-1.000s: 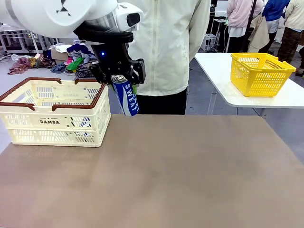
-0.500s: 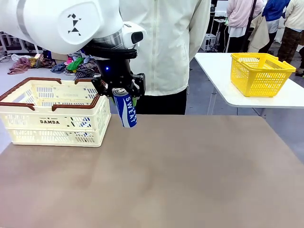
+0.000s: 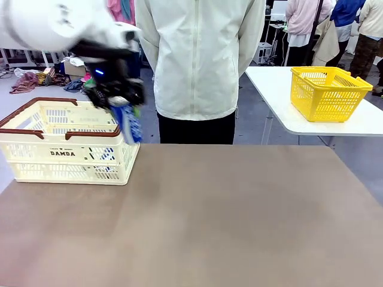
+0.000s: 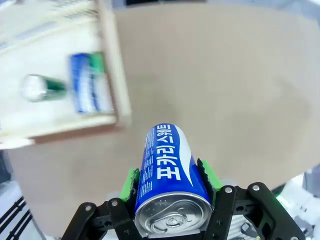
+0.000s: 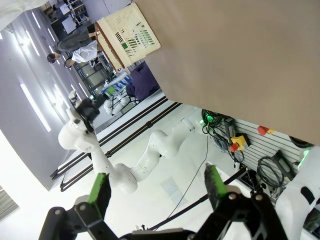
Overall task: Place the drinks into the Shopping basket.
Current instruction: Pick up one drink and place it into the Shopping basket.
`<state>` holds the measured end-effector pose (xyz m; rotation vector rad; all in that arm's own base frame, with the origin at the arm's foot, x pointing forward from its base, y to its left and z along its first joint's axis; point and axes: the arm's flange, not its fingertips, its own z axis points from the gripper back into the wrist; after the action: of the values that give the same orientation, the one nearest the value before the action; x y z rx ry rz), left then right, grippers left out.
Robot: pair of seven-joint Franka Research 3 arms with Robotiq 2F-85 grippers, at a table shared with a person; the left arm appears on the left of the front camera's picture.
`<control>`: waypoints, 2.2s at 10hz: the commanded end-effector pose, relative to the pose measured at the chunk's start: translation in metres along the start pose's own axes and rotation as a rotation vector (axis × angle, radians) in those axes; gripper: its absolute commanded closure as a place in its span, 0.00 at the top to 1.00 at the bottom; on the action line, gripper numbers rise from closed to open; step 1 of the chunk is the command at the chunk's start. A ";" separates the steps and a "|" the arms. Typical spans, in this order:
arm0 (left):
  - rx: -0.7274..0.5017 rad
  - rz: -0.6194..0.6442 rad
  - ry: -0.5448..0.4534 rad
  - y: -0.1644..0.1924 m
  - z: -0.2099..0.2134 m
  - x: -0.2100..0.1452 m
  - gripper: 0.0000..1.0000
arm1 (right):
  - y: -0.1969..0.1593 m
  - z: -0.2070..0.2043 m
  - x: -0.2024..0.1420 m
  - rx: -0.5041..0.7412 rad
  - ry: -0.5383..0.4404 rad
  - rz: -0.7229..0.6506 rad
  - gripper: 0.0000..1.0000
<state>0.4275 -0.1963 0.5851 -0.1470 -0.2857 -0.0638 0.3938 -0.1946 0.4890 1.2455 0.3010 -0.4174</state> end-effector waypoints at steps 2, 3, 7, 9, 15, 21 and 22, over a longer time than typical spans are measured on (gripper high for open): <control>-0.254 0.060 -0.064 0.091 0.036 0.041 0.00 | 0.002 0.000 -0.003 -0.014 -0.005 -0.017 1.00; -0.281 0.125 -0.137 0.116 0.041 0.052 0.00 | 0.002 0.000 -0.003 -0.014 -0.005 -0.017 1.00; -0.225 0.299 -0.219 0.201 0.019 0.081 0.00 | 0.002 0.000 -0.003 -0.014 -0.005 -0.017 1.00; -0.140 0.306 -0.254 0.232 0.009 0.084 0.00 | 0.002 0.000 -0.003 -0.014 -0.005 -0.017 1.00; 0.172 0.232 -0.067 0.247 -0.063 0.070 0.00 | 0.002 0.000 -0.003 -0.014 -0.005 -0.017 1.00; 0.234 0.203 0.020 0.249 -0.118 0.043 0.00 | 0.002 0.000 -0.003 -0.014 -0.005 -0.017 1.00; 0.230 0.207 0.025 0.250 -0.122 0.042 0.00 | 0.002 0.000 -0.003 -0.014 -0.005 -0.017 1.00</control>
<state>0.5242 0.0290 0.4471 0.0535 -0.2258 0.1529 0.3937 -0.1947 0.4891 1.2454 0.3007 -0.4176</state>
